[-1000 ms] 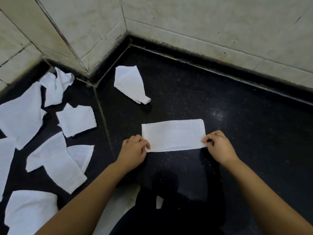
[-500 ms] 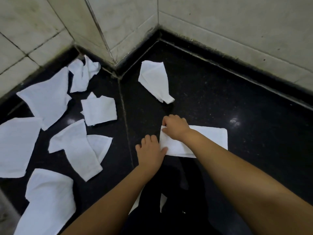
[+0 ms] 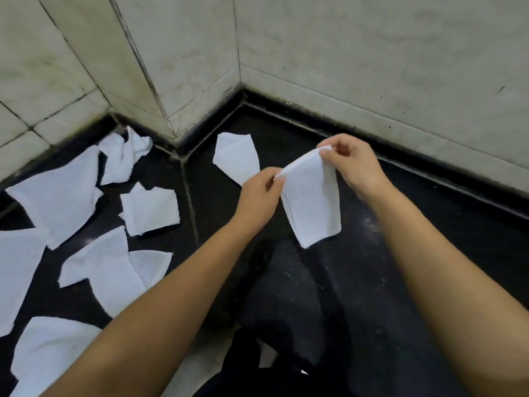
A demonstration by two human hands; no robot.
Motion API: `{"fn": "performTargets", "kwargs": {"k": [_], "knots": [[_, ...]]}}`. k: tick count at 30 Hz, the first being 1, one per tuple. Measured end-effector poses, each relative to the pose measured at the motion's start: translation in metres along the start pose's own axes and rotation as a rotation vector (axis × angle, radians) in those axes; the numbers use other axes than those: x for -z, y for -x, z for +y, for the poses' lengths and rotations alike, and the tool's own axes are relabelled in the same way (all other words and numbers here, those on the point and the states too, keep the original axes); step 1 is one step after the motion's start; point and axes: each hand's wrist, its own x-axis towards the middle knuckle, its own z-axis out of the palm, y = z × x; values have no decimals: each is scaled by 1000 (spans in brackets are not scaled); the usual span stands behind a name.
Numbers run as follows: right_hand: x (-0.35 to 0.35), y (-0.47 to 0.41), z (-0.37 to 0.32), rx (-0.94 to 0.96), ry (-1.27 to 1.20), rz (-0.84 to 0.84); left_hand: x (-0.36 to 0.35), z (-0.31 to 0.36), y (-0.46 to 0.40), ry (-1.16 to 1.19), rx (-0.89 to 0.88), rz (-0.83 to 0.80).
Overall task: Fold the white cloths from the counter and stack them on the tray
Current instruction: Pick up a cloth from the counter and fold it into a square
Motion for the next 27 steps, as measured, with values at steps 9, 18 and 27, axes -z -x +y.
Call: {"fn": "performTargets", "kwargs": {"k": [9,18,27], "knots": [[12,60,1,133,-147,5,13,5,33,-79,-309,-52],[-20,163,114,-420,-32,-493,-3,-88,92,-274,219,-806],[-26,99,112,-412,109,-199,-15,-79,25,-234,272,-562]]}}
